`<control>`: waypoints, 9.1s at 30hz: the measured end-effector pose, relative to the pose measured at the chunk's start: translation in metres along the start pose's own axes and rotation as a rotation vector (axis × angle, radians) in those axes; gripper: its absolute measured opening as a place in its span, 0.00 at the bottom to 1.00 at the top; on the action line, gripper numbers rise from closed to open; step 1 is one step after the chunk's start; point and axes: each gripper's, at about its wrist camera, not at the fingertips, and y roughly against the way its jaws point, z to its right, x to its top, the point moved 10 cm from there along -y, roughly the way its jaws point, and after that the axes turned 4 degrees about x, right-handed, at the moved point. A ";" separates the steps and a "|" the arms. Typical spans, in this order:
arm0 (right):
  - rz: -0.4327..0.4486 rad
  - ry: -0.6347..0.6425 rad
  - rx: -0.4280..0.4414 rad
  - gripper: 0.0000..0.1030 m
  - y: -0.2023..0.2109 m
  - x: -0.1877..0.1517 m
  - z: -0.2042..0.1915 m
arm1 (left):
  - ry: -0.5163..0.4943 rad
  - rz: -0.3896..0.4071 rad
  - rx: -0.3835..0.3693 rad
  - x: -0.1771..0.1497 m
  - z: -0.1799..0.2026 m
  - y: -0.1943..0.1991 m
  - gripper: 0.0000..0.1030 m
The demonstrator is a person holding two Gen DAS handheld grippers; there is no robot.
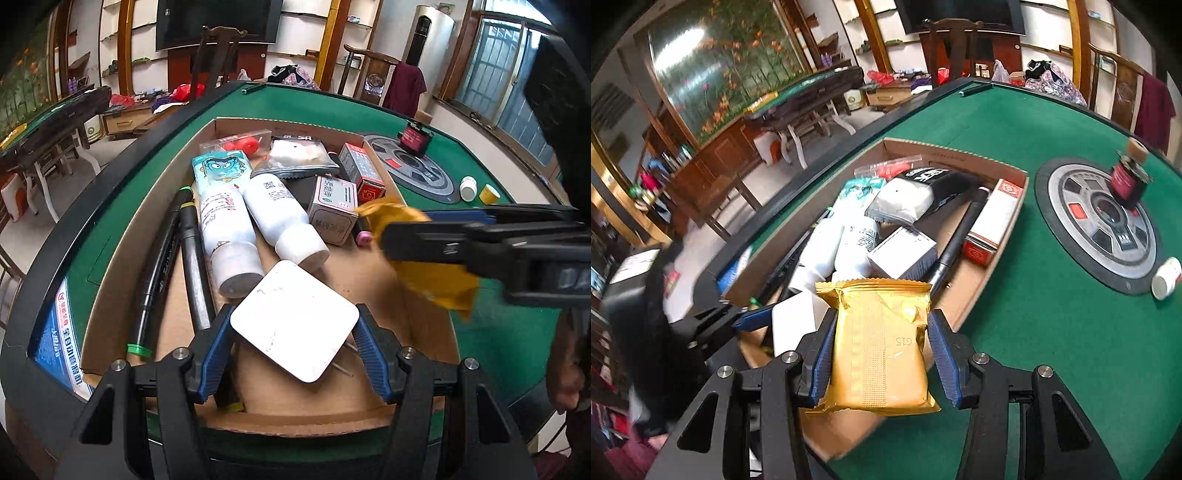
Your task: Organize objects
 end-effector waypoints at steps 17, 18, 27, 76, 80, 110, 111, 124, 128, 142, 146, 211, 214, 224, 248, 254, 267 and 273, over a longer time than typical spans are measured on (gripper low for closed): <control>-0.068 0.056 -0.089 0.53 -0.031 -0.001 -0.004 | -0.002 0.034 0.020 0.001 -0.001 0.012 0.65; -0.073 0.057 -0.094 0.53 -0.034 -0.001 -0.004 | -0.001 0.047 0.029 0.003 -0.003 0.017 0.67; -0.058 0.023 -0.098 0.60 -0.040 0.006 -0.004 | 0.011 0.093 0.072 0.010 -0.015 0.039 0.78; 0.152 -0.369 0.166 0.87 0.045 -0.033 0.110 | -0.155 0.079 0.293 0.024 0.045 0.042 0.85; 0.178 -0.392 0.136 0.87 0.058 -0.035 0.137 | -0.177 0.059 0.298 0.025 0.055 0.035 0.85; 0.345 -0.674 -0.270 0.88 0.144 -0.046 0.383 | -0.415 0.102 -0.023 0.120 0.255 -0.062 0.85; 0.345 -0.683 -0.275 0.88 0.145 -0.050 0.388 | -0.426 0.114 -0.032 0.124 0.265 -0.067 0.85; 0.373 -0.741 -0.267 0.88 0.156 -0.060 0.410 | -0.594 0.094 -0.023 0.145 0.336 -0.157 0.85; 0.376 -0.756 -0.258 0.88 0.155 -0.059 0.412 | -0.588 0.067 -0.059 0.147 0.345 -0.171 0.83; 0.333 -0.639 -0.356 0.88 0.136 -0.047 0.405 | -0.507 0.029 -0.119 0.142 0.333 -0.156 0.32; 0.318 -0.555 -0.412 0.88 0.129 -0.037 0.399 | -0.462 0.019 -0.119 0.139 0.319 -0.140 0.32; 0.059 -0.023 -0.073 0.43 -0.025 0.024 0.041 | 0.091 0.111 0.026 0.043 -0.002 -0.002 0.33; 0.066 -0.010 -0.086 0.43 -0.026 0.026 0.039 | 0.086 0.111 0.036 0.043 -0.001 -0.002 0.33; 0.078 0.042 -0.129 0.43 -0.024 0.027 0.032 | 0.113 0.145 0.026 0.046 0.000 0.017 0.51; 0.284 0.047 -0.299 0.91 0.051 0.023 0.043 | 0.130 0.335 0.278 0.061 -0.012 0.088 1.00; 0.309 0.044 -0.318 0.92 0.062 0.016 0.049 | 0.185 0.344 0.202 0.060 -0.009 0.100 1.00; 0.361 0.063 -0.462 0.94 0.085 0.001 0.057 | 0.052 0.199 0.308 0.023 0.023 0.066 1.00; 0.399 0.096 -0.528 0.97 0.094 -0.004 0.047 | 0.031 0.182 0.335 0.017 0.032 0.065 1.00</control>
